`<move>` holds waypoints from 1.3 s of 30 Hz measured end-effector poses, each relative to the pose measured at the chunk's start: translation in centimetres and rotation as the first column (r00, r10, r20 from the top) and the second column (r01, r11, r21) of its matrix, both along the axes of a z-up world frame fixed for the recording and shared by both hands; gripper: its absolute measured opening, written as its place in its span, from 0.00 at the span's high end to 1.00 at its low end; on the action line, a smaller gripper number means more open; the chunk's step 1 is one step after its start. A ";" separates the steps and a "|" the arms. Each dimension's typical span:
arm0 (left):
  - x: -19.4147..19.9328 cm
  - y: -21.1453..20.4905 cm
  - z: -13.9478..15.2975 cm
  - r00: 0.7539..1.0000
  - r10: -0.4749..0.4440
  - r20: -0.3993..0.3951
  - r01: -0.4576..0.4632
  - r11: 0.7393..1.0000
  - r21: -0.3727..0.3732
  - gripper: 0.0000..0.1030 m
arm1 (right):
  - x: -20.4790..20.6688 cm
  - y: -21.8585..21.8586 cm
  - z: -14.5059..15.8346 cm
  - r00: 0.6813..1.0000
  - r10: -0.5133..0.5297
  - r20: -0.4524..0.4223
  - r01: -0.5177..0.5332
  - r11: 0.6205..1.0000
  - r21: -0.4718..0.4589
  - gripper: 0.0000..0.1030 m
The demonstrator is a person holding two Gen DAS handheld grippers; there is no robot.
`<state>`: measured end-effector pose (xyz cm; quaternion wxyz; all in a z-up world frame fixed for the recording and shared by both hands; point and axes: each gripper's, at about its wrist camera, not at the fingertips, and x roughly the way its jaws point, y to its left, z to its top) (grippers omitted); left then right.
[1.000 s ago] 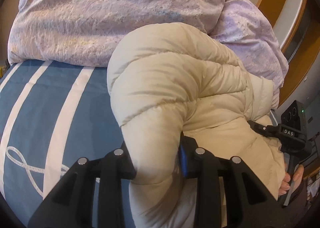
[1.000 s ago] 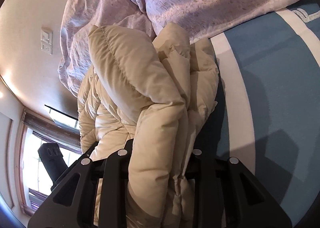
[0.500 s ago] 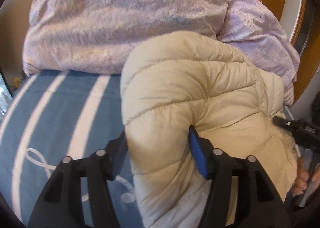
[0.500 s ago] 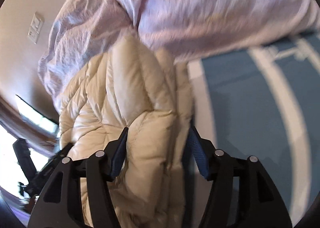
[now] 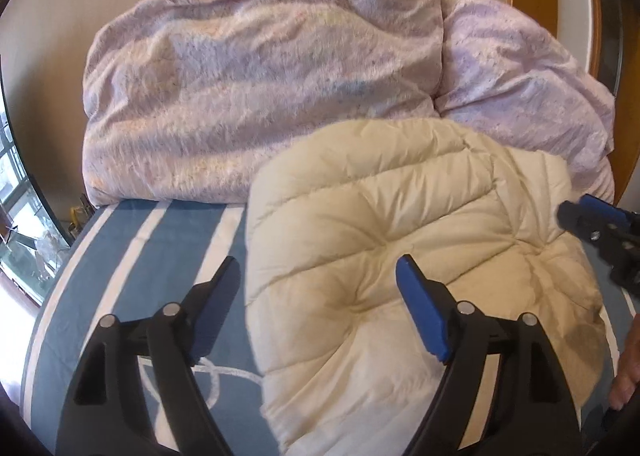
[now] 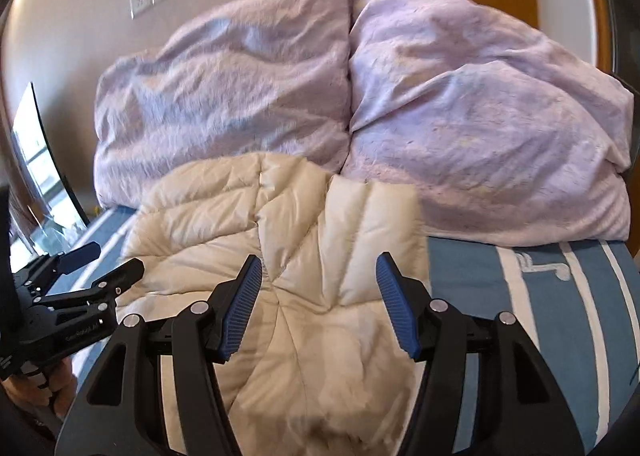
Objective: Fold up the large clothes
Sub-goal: 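Press the folded jacket bundle flat with both open grippers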
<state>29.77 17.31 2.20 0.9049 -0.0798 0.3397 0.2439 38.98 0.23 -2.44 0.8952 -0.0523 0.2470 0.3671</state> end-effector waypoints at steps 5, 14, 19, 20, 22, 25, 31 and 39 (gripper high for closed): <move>2.0 0.0 -2.4 0.999 -0.001 -0.050 0.001 1.000 0.010 0.22 | 2.4 1.1 -3.1 0.999 -0.031 -0.037 0.028 0.996 -0.089 0.45; 3.0 0.1 -4.5 0.999 -0.023 -0.039 0.023 1.000 -0.003 0.12 | 4.2 0.4 -6.0 0.991 -0.033 -0.127 0.023 0.997 -0.079 0.45; 3.6 0.6 -5.5 0.999 -0.028 -0.037 0.027 0.999 -0.026 0.10 | 4.6 0.4 -6.8 0.990 -0.043 -0.133 0.033 0.997 -0.071 0.45; 3.8 0.7 -5.6 0.999 -0.028 -0.038 0.027 0.999 -0.029 0.09 | 4.7 0.6 -6.9 0.990 -0.046 -0.135 0.036 0.997 -0.072 0.45; 4.1 0.9 -5.9 0.999 -0.026 -0.044 0.025 0.999 -0.035 0.08 | 4.9 0.8 -7.1 0.989 -0.051 -0.137 0.041 0.996 -0.076 0.45; 4.4 1.2 -6.3 0.999 -0.019 -0.046 0.016 0.999 -0.047 0.06 | 4.9 0.8 -7.3 0.989 -0.056 -0.134 0.046 0.996 -0.073 0.44; 3.5 1.4 -5.6 0.999 -0.013 -0.046 0.010 0.998 -0.055 0.04 | 2.8 -0.3 -5.5 0.992 -0.072 -0.101 0.065 0.995 -0.073 0.44; -4.0 -1.7 -2.2 0.997 -0.068 0.025 0.068 0.998 0.005 0.04 | -4.7 -4.3 -3.1 0.998 0.060 -0.030 -0.060 0.998 -0.011 0.44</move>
